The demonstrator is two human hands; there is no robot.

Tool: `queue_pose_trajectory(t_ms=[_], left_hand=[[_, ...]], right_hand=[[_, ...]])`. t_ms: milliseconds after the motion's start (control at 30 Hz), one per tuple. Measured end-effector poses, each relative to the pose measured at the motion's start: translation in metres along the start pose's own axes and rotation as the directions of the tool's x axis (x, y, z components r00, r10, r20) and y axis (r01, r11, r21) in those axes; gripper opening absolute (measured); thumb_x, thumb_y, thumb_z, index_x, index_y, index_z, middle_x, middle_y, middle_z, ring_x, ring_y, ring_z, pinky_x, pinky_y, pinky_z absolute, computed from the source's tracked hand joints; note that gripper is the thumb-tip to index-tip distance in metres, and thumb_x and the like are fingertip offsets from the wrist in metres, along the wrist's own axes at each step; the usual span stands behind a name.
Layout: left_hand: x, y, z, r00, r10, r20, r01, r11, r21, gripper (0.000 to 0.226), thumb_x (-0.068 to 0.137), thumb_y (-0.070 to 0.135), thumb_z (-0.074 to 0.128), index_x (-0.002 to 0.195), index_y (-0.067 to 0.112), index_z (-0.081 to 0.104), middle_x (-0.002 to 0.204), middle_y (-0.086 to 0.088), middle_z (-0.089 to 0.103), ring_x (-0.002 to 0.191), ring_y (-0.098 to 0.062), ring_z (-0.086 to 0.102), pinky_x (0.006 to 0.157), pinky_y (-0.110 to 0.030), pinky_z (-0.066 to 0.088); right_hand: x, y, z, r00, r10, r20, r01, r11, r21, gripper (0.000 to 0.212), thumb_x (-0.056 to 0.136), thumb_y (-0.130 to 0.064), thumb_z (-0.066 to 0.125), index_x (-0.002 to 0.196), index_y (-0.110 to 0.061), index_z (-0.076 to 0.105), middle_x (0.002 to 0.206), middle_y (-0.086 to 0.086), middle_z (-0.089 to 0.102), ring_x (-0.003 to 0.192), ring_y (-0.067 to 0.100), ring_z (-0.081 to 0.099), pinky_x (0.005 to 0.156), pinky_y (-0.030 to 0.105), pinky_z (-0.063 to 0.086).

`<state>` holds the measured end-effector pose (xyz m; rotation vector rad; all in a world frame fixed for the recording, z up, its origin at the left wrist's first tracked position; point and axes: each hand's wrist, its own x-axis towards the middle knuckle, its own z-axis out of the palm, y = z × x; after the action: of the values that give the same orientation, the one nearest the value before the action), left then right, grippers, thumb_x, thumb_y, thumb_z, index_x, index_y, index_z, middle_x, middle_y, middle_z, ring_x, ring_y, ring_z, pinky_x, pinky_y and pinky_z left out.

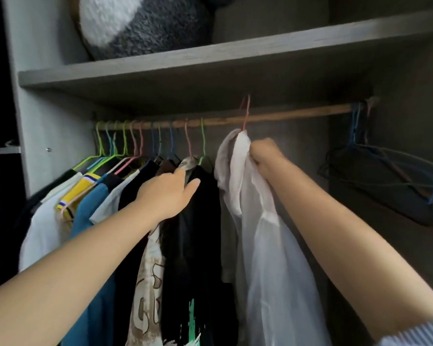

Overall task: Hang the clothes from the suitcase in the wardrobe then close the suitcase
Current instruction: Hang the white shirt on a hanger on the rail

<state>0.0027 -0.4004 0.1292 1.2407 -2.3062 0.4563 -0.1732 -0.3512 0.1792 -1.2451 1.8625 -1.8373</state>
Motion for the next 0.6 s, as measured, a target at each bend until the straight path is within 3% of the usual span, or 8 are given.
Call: queue_pose_trajectory(t_ms=[133,200,300,467,600], left_hand=[[0.015,-0.006,0.011,0.999,-0.034,0.027,0.034,0.999,0.013,0.044,0.098,0.041,0.028,0.124,0.007,0.04,0.084,-0.003,0.054,0.076,-0.024,0.054,0.056,-0.03,0.038],[0.018,-0.013,0.018,0.997,-0.032,0.072,0.03,0.999,0.035,0.039,0.1,0.037,0.025,0.101,0.007,0.049,0.091,-0.007,0.059,0.084,-0.027,0.057,0.064,-0.031,0.039],[0.02,-0.02,0.02,0.992,0.005,0.123,-0.013,0.998,0.064,0.038,0.1,0.036,0.021,0.075,0.015,0.041,0.076,-0.001,0.049,0.075,-0.024,0.05,0.065,-0.031,0.036],[0.023,-0.023,0.02,0.992,0.056,0.109,-0.067,0.992,0.108,0.041,0.1,0.036,0.021,0.067,0.017,0.036,0.067,0.003,0.039,0.074,-0.022,0.047,0.065,-0.033,0.034],[0.021,-0.025,0.025,0.995,0.067,0.08,-0.074,0.993,0.093,0.036,0.1,0.035,0.021,0.077,0.015,0.04,0.087,-0.008,0.055,0.088,-0.029,0.056,0.067,-0.033,0.034]], right_hand=[[0.036,-0.008,0.022,0.997,-0.069,0.034,0.073,0.989,-0.131,0.037,0.093,-0.003,0.037,0.129,0.006,0.044,0.134,0.022,0.046,0.122,0.032,0.047,0.075,0.025,0.034],[0.046,-0.005,0.033,0.995,-0.084,0.06,0.095,0.973,-0.21,0.037,0.094,-0.004,0.036,0.129,0.006,0.044,0.134,0.022,0.046,0.124,0.034,0.045,0.081,0.032,0.038],[0.054,0.002,0.046,0.99,-0.092,0.107,0.122,0.94,-0.319,0.038,0.094,-0.004,0.035,0.13,0.005,0.043,0.136,0.022,0.045,0.125,0.033,0.044,0.097,0.034,0.039],[0.056,0.008,0.072,0.971,-0.117,0.209,0.195,0.893,-0.406,0.036,0.093,-0.003,0.038,0.126,0.006,0.047,0.132,0.023,0.048,0.123,0.035,0.046,0.097,0.035,0.04],[0.058,0.006,0.085,0.964,-0.137,0.227,0.223,0.883,-0.412,0.034,0.093,-0.003,0.038,0.124,0.006,0.049,0.13,0.024,0.05,0.122,0.035,0.047,0.097,0.036,0.04]])
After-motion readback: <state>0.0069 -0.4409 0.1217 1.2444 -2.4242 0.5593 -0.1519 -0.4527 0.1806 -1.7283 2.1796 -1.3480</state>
